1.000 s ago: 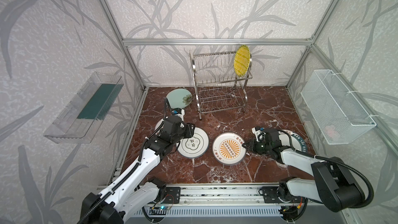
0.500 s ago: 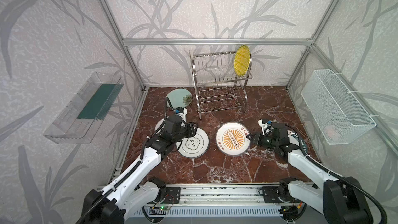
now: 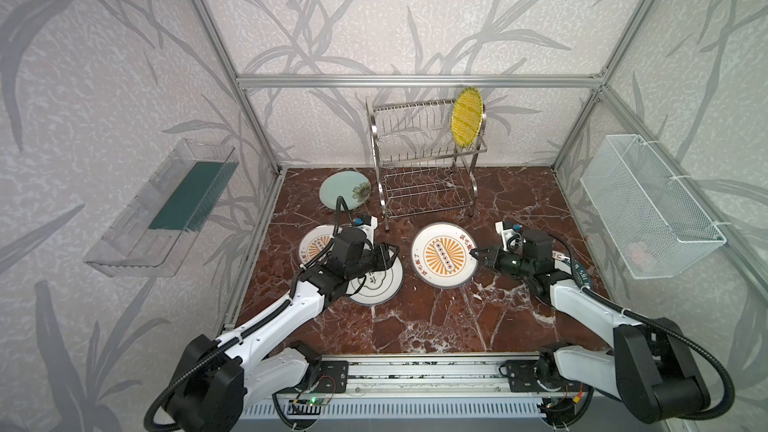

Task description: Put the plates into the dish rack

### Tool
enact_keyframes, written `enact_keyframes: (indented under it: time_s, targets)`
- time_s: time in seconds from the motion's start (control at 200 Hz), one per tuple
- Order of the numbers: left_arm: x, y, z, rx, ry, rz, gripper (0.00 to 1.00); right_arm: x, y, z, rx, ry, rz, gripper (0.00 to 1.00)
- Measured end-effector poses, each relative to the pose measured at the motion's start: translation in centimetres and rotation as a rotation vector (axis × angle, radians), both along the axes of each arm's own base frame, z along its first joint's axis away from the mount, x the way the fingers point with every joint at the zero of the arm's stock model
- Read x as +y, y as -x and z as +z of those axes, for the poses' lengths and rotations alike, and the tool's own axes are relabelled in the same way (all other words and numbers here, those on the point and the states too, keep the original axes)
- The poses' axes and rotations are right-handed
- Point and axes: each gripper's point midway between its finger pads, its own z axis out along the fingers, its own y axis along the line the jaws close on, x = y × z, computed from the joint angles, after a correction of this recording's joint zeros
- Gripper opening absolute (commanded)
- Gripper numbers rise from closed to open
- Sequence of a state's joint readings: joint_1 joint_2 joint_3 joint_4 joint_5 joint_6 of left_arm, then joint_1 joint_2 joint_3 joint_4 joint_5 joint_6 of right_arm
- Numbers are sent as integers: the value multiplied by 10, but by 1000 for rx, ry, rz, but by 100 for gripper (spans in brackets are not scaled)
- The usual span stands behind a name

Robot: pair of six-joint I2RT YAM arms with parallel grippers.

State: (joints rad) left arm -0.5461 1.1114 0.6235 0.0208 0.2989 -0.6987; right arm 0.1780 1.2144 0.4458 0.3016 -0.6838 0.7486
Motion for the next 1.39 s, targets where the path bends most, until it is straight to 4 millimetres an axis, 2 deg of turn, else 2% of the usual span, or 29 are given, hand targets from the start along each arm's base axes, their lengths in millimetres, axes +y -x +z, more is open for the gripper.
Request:
enact_keyframes:
  time_s: [0.125, 0.36, 0.44, 0.565, 0.78, 1.16, 1.395]
  targets:
    - [-10, 3, -5, 14, 5, -25, 42, 6, -2, 9, -29, -26, 10, 0]
    - [-28, 3, -2, 6, 51, -57, 40, 14, -1, 18, -53, -51, 31, 0]
    - [-34, 4, -2, 6, 61, -66, 37, 15, -1, 20, -59, -58, 38, 0]
    - [-42, 5, -6, 19, 72, -78, 26, 17, -1, 23, -70, -67, 47, 0]
    - [-53, 9, -13, 38, 77, -103, 19, 17, -1, 25, -80, -67, 49, 0]
    - [-55, 4, -5, 49, 120, -65, 2, 18, 0, 30, -118, -55, 64, 0]
    - [-56, 2, -2, 47, 134, -60, 0, 18, 0, 32, -131, -59, 66, 11]
